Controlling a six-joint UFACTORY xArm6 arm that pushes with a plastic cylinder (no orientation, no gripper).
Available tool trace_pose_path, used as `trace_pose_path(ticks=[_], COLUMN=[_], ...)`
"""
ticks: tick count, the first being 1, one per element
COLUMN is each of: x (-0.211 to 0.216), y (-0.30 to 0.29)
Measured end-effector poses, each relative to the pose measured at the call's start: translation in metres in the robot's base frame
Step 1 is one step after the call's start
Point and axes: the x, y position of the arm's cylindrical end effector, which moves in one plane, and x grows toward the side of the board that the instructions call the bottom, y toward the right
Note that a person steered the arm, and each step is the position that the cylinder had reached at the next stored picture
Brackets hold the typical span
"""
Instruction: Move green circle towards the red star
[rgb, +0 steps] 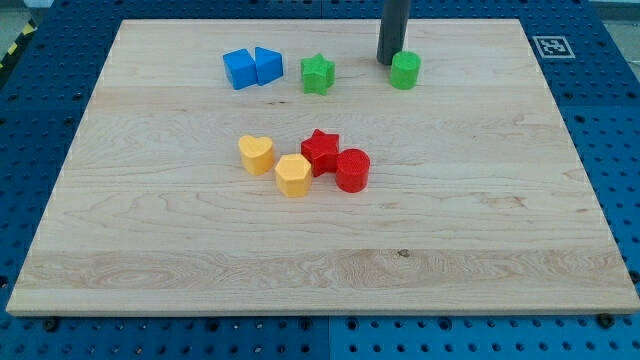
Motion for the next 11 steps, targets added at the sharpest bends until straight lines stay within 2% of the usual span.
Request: trace_pose_path(ticks=[2, 3, 4, 5, 6, 7, 8, 10, 11], x=[-0.022, -0.007, 0.017, 0.016, 0.006, 0.011, 0.031, 0.039, 0.039], y=[0.002, 0.017, 0.002, -0.027, -0.007, 0.04, 0.062, -0.015, 0.001])
